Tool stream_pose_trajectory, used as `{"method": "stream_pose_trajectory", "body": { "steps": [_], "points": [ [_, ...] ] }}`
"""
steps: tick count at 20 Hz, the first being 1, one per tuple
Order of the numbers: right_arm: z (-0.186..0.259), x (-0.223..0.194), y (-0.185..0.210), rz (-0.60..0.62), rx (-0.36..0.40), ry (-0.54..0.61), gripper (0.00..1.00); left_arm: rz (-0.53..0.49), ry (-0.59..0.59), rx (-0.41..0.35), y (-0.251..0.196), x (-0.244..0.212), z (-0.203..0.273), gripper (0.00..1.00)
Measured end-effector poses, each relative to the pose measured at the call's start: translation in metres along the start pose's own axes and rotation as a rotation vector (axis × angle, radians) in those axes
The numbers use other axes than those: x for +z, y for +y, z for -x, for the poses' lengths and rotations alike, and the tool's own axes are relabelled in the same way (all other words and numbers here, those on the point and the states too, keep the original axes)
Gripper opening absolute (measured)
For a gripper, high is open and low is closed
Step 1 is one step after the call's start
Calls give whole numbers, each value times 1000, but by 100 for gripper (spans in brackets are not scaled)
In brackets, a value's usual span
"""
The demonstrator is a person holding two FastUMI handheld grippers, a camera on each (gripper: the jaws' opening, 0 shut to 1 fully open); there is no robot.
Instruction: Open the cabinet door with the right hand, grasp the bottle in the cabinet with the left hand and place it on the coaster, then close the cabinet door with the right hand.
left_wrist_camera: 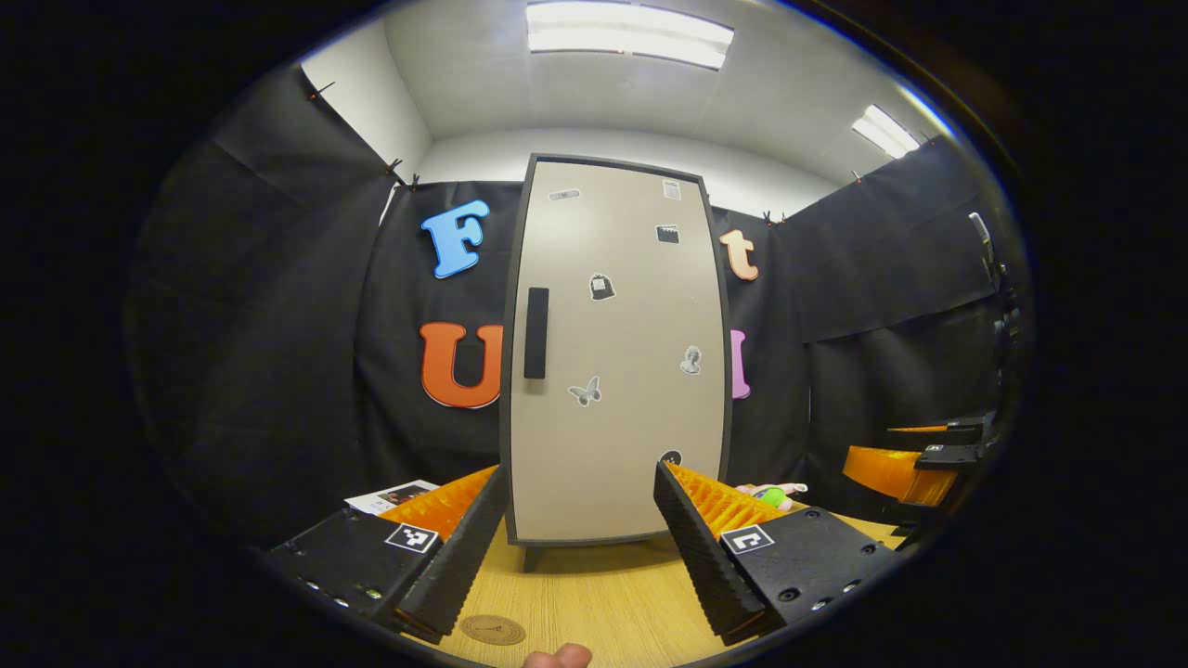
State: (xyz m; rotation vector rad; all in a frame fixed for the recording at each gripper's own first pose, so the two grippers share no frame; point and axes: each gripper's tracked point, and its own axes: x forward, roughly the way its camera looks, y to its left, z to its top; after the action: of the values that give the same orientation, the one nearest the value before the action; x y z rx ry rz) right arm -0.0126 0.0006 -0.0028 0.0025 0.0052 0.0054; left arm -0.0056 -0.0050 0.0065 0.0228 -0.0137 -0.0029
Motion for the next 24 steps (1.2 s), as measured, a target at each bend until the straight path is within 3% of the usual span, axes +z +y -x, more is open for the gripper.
{"method": "stream_pose_trajectory", "body": {
  "steps": [6, 10, 14, 19, 24],
  "points": [
    [2, 10, 0, 7, 5, -31, 100, 0, 11, 8, -1, 0, 0, 95],
    [-12, 29, 12, 62, 54, -69, 100, 9, 15, 35, 5, 2, 0, 94],
    [-45, 47, 48, 82, 183, -61, 100, 0, 16, 52, 9, 3, 6, 94],
    [-109, 85, 113, 18, 364, -46, 99, -17, 31, 83, 18, -1, 17, 95],
    [-175, 116, 179, 50, 464, -48, 100, -38, 39, 89, 17, -1, 27, 94]
  ]
}}
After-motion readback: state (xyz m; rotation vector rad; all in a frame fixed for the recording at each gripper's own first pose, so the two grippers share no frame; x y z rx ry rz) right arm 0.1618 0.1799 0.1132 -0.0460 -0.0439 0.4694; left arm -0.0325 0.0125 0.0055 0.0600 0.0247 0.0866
